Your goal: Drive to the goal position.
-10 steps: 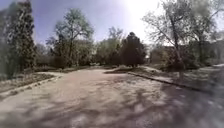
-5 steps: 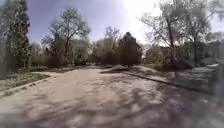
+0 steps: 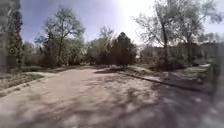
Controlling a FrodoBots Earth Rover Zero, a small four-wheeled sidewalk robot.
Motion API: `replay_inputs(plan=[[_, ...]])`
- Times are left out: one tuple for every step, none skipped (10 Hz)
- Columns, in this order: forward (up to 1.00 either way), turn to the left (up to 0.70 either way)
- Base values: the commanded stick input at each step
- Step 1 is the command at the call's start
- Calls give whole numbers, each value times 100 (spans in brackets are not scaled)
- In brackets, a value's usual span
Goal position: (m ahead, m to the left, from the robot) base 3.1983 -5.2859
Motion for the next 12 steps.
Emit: replay_inputs(plan=[[70,-35],[70,-35],[70,-35],[70,-26],[70,0],[70,0],[70,0],[70,0],[70,0],[70,0],[70,0],[70,-2]])
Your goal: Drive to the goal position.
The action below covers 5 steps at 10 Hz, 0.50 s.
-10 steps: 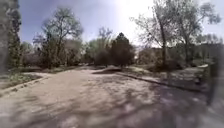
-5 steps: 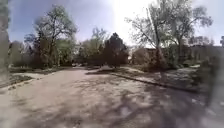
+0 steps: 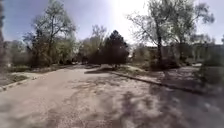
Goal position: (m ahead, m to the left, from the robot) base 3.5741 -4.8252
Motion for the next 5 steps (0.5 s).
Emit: replay_inputs(plan=[[70,-20],[70,-35],[70,-35],[70,-35],[70,-24]])
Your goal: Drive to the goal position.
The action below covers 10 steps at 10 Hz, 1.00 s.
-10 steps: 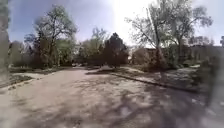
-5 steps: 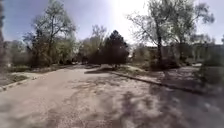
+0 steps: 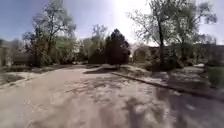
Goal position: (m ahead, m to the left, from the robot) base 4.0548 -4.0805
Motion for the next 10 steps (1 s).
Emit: replay_inputs(plan=[[70,-14],[70,-23],[70,-32],[70,-35],[70,-35],[70,-35],[70,-35],[70,-35],[70,-35],[70,-35]])
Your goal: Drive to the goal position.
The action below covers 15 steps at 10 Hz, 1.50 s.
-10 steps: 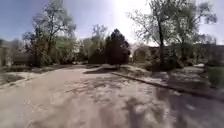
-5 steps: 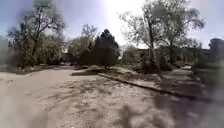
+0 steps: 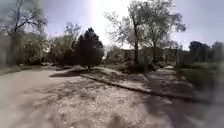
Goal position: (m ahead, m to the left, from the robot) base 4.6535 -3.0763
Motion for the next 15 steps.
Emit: replay_inputs(plan=[[70,-30],[70,0],[70,0],[70,0],[70,0],[70,0],[70,0],[70,0],[70,0],[70,0],[70,0],[70,0],[70,0],[70,0],[70,-9]])
